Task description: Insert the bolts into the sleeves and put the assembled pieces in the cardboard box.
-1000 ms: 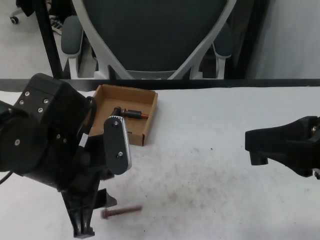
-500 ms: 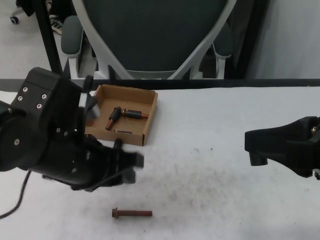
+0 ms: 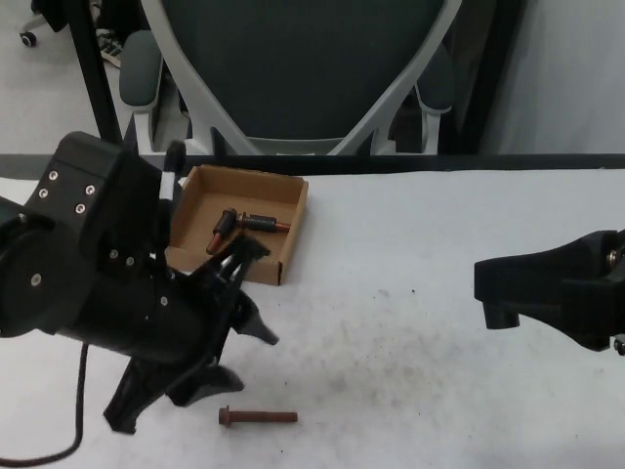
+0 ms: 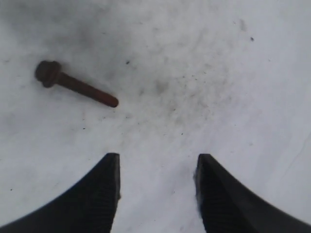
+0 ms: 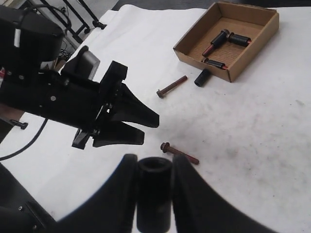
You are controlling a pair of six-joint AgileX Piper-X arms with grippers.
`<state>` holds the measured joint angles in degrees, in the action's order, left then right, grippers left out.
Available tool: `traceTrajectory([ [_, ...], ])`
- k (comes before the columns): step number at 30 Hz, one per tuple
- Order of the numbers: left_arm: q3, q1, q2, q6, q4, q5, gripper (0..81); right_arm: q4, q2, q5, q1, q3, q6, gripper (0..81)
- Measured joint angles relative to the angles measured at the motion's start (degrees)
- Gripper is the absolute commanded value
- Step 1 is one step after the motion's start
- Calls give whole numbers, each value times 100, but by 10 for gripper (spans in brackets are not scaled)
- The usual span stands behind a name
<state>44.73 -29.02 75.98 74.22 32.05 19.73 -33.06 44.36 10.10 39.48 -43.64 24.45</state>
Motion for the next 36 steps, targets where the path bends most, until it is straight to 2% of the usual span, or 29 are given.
traceTrajectory([
  [5,0,-165,0,696,420,-593,461,0,0,10,0,0,0,3],
  [7,0,-327,0,1116,773,-1086,461,0,0,10,0,0,0,3],
  [10,0,-657,100,1822,927,-1410,461,-103,0,10,0,0,-50,3],
  [15,0,-872,578,2562,543,-1388,461,-463,0,10,0,0,-212,3],
  [24,0,-895,1172,3516,180,-1478,461,-639,0,10,0,0,-419,3],
  [31,0,-895,1746,3832,-770,-1622,461,-639,0,10,0,0,-491,3],
  [36,13,-895,1780,3855,-805,-1626,440,-639,0,10,0,0,-498,3],
])
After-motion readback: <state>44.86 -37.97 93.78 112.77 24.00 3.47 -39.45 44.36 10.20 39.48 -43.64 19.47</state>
